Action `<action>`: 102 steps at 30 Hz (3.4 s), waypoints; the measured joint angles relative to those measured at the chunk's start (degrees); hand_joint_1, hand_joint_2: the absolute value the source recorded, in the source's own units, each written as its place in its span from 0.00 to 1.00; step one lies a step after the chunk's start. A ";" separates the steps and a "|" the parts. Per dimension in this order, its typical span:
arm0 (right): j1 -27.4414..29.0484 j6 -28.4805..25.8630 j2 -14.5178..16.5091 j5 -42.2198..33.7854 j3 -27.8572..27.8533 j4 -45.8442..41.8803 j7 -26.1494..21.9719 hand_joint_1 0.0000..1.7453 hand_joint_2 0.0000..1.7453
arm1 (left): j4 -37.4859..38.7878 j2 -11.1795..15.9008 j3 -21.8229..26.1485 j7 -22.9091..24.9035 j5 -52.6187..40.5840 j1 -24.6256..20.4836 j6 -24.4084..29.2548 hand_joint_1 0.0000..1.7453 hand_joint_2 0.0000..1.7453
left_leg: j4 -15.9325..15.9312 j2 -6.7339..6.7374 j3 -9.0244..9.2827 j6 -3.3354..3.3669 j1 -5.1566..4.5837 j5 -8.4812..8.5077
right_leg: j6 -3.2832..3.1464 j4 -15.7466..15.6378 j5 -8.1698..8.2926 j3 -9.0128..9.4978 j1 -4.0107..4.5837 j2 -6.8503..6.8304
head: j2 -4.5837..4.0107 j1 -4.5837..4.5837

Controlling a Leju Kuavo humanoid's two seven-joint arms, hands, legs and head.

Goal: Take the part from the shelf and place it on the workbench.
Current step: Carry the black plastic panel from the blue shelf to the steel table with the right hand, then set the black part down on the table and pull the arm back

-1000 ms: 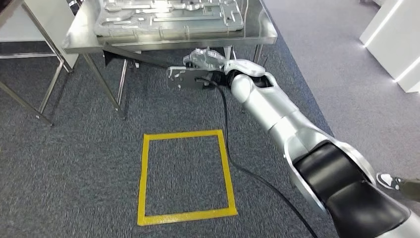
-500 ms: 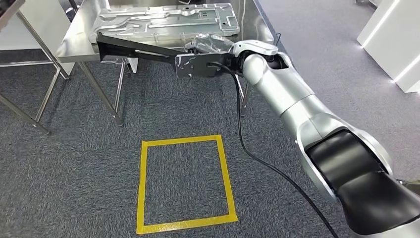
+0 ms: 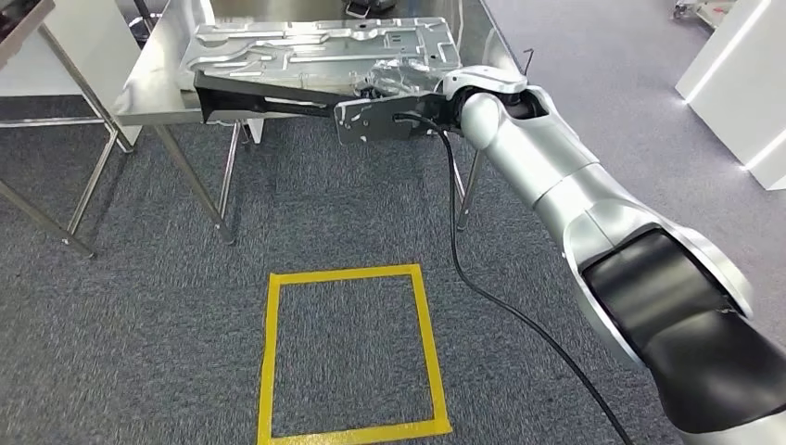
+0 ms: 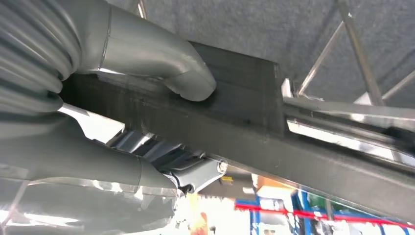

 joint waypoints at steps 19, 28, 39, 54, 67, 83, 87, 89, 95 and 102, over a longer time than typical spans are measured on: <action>-1.25 -5.79 -0.58 -0.59 2.99 4.17 -0.65 1.00 1.00 | 0.18 -0.07 -0.10 -0.02 0.58 0.41 0.74 0.00 0.00 | 0.47 0.07 -9.27 0.72 -0.25 8.82 | 0.67 1.98 -9.33 15.02 -0.39 0.80 | 0.00 -0.04; -1.57 -6.90 -0.56 -0.81 3.40 6.09 -1.76 1.00 1.00 | 0.19 -0.09 -0.10 0.19 0.69 0.35 0.87 0.00 0.00 | -0.08 -0.59 -0.66 1.55 -0.29 2.02 | 0.70 6.22 -10.83 -0.19 -0.55 0.26 | 0.00 -0.04; -1.49 -10.11 0.11 -1.09 3.91 7.25 -1.80 1.00 1.00 | 0.18 -0.22 -0.10 0.42 0.81 0.03 1.23 0.00 0.00 | 17.01 -0.18 -10.63 -1.30 -0.09 -1.82 | -1.61 -2.43 -3.92 7.18 -0.61 0.54 | 0.00 0.01; 0.86 -16.17 1.22 0.53 3.97 7.81 0.05 1.00 1.00 | 0.25 -0.34 -0.08 0.43 1.33 0.01 2.88 0.00 0.00 | -0.44 0.40 -7.31 1.28 -0.06 8.54 | 1.81 14.57 -11.94 2.55 -0.80 0.12 | 0.00 0.04; 2.01 -16.22 1.14 0.49 3.78 8.37 0.15 1.00 1.00 | 0.31 -0.89 -0.03 0.07 1.66 0.12 3.96 0.00 0.00 | 1.16 -1.11 -0.55 -0.53 -0.87 1.87 | -2.10 -2.88 2.40 0.52 0.48 0.75 | 0.00 0.01; 2.98 -17.42 1.04 1.15 3.33 9.28 -0.03 1.00 1.00 | 0.31 -0.86 -0.03 0.15 1.78 0.03 3.47 0.00 0.00 | -0.98 0.12 -5.57 -0.21 0.27 6.82 | 0.08 -0.13 -3.95 3.79 0.11 0.88 | 0.00 -0.01; 3.70 -17.67 0.69 1.69 3.02 9.55 -0.01 1.00 1.00 | 0.31 -0.86 -0.04 0.13 1.57 -0.08 3.45 0.00 0.00 | -1.22 0.15 -4.74 0.57 0.37 6.22 | 1.03 13.34 -8.89 -3.62 -0.41 0.69 | 0.00 0.00; 4.40 -17.70 0.58 1.81 3.00 9.79 0.04 1.00 1.00 | 0.31 -0.87 -0.05 0.13 1.46 -0.08 3.44 0.00 0.00 | -1.06 0.05 -4.29 0.47 0.39 5.74 | 1.27 13.65 -6.93 -4.70 -0.78 0.55 | 0.00 0.00; 5.11 -18.44 0.58 2.26 2.91 10.01 0.07 1.00 1.00 | 0.31 -0.91 -0.09 0.13 1.27 -0.21 3.54 0.00 0.00 | -0.23 -0.01 -3.89 -0.98 0.07 4.29 | 0.21 -1.15 -0.16 1.33 -0.31 0.09 | 0.00 -0.01; 6.79 -20.26 1.02 3.38 2.68 10.09 1.10 1.00 1.00 | 0.31 -0.95 -0.12 0.15 1.23 -0.27 4.41 0.00 0.00 | 14.53 0.12 -10.79 -2.50 0.31 -2.80 | -2.00 -1.60 -0.74 2.45 -0.57 0.14 | 0.00 -0.01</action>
